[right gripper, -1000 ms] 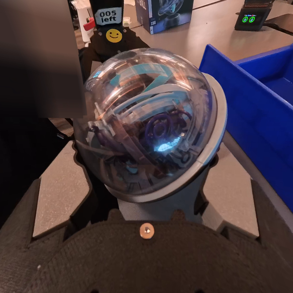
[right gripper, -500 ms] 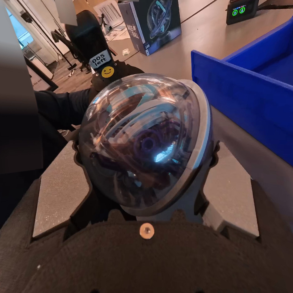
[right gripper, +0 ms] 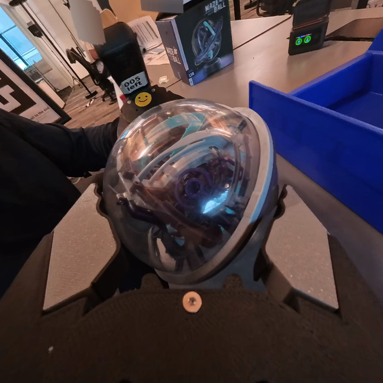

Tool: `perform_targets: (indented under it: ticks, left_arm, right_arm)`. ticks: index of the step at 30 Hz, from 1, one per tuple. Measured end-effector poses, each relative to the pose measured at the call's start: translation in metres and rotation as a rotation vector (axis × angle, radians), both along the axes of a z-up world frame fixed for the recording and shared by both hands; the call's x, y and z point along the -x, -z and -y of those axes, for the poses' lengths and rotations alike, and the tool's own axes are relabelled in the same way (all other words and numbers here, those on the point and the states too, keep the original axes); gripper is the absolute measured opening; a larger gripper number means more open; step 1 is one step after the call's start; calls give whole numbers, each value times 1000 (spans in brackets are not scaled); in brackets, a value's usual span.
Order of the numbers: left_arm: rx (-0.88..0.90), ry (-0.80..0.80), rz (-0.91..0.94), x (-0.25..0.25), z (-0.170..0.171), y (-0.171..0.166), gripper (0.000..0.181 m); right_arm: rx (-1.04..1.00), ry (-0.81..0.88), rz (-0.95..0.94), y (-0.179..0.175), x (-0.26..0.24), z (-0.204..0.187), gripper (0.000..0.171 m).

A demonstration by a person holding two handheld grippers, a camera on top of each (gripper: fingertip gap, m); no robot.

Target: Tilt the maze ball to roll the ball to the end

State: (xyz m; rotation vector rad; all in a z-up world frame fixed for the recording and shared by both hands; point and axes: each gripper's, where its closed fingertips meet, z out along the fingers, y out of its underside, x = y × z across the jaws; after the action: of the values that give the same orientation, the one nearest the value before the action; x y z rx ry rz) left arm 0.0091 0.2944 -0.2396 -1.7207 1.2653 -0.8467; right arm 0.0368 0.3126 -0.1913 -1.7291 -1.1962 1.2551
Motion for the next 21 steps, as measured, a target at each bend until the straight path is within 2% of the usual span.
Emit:
perform_targets:
  ticks: [4,9,13,21]
  left_arm:
    - [77,23,45,0,4,-3,117]
    - [298,45,188,2,5,-14,116]
    - [239,27,159,-1,3,-13,119]
    - [127,35,79,-2,3,-6,117]
  right_arm:
    - [-31,12,-3,-1,1,2,157]
    - [-24,30,-48,-2,2,1,157]
    - [0,34,-40,1,0,0,158]
    - [85,-25,120,10,-6,4,158]
